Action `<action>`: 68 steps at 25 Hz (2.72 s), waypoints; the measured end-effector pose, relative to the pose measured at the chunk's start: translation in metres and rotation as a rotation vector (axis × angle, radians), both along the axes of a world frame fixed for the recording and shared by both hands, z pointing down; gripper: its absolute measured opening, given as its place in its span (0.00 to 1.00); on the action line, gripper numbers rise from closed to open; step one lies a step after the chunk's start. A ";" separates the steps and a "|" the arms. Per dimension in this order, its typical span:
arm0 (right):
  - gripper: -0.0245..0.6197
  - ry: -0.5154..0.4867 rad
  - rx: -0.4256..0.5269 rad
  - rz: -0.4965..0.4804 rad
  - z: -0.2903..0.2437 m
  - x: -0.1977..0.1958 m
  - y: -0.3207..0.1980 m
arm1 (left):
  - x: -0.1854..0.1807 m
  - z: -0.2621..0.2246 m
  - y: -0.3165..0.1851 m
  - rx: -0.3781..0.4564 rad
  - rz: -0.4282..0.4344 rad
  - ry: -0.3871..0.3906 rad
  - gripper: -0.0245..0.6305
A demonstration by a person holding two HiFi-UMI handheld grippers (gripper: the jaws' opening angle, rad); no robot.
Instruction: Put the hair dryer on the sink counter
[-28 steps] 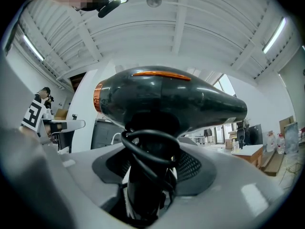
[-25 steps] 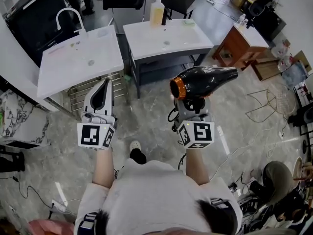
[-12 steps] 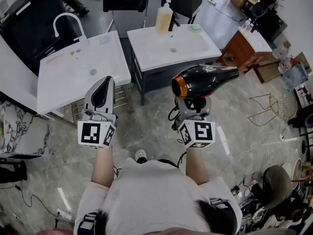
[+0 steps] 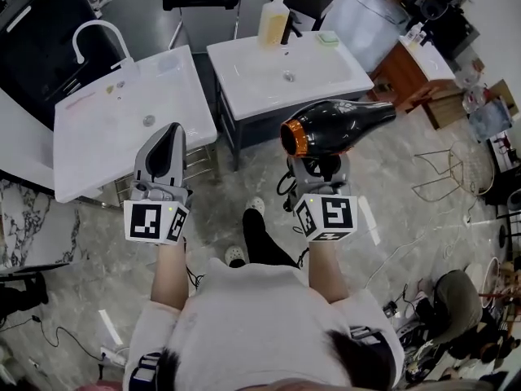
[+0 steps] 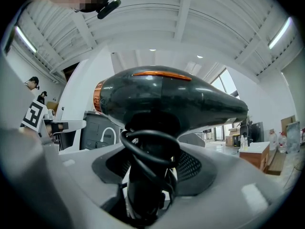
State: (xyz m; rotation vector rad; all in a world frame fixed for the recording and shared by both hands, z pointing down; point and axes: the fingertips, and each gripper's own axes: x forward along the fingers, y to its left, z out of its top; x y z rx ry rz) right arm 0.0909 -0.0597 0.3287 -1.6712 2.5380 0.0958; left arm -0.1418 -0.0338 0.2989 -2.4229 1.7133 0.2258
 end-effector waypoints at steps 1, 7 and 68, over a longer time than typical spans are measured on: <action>0.46 -0.002 0.001 -0.003 0.000 -0.001 -0.008 | -0.001 0.000 -0.007 0.002 -0.004 0.000 0.04; 0.46 -0.002 0.013 -0.031 0.000 -0.011 -0.063 | -0.009 -0.003 -0.056 0.016 -0.030 -0.003 0.04; 0.46 0.239 -0.708 -0.141 0.252 -0.191 -0.422 | -0.130 0.046 -0.387 -0.131 0.006 0.022 0.04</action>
